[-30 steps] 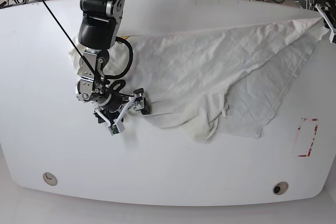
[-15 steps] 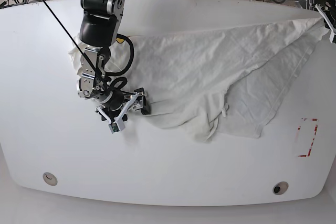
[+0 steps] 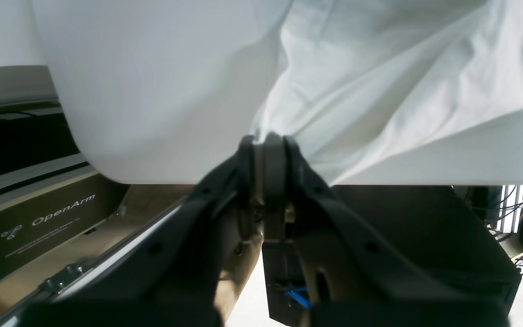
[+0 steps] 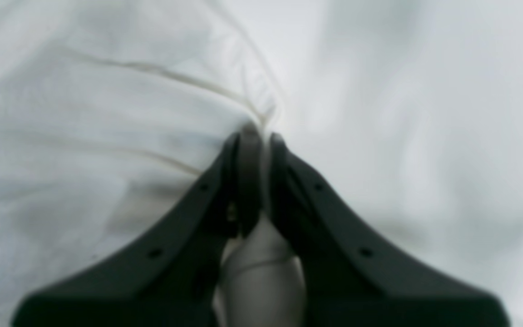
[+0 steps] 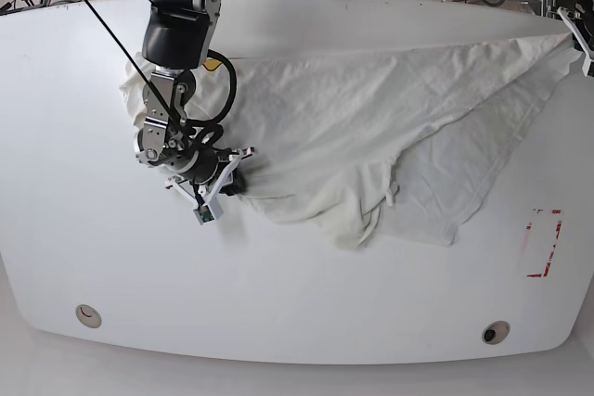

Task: Fold the T-shirt properly
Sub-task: 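Grasp the shirt fabric with the right gripper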

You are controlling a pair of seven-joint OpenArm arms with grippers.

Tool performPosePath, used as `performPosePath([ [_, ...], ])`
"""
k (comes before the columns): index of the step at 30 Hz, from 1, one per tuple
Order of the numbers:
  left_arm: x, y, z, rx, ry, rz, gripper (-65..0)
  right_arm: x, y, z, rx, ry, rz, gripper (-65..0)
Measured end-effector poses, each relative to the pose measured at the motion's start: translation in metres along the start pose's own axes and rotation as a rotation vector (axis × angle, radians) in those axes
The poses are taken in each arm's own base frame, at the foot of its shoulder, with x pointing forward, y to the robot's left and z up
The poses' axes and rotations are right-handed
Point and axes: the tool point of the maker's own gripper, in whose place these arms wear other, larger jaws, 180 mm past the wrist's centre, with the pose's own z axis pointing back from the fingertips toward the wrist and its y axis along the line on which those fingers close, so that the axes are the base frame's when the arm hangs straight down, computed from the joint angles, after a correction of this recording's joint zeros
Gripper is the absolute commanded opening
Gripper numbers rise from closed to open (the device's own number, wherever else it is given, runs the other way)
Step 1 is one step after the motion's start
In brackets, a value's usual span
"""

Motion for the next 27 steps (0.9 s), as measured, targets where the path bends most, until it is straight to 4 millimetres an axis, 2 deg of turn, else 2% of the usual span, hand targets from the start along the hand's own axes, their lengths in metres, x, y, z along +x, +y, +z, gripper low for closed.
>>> performPosePath([
  [7, 0.0, -0.001, 0.0, -0.003, -0.001, -0.001, -65.0, 0.008, -0.001, 0.02, -0.052, -0.009, 0.052, -63.7],
  [15, 0.003, -0.01, -0.004, -0.027, 0.0, -0.02, -65.0, 0.01, 0.01, 0.047, -0.103, -0.023, 0.099, -65.0],
  [18, 0.004, -0.011, -0.004, -0.028, -0.003, -0.019, -65.0, 0.017, 0.013, 0.056, -0.119, -0.046, 0.114, -64.8],
  [23, 0.016, -0.005, -0.006, -0.009, -0.022, -0.014, -65.0, 0.02, 0.018, 0.061, -0.124, -0.023, 0.159, -64.8],
  [27, 0.041, 0.001, -0.007, 0.005, -0.089, 0.005, -65.0, 0.029, 0.02, 0.082, -0.156, -0.034, 0.207, -64.8],
])
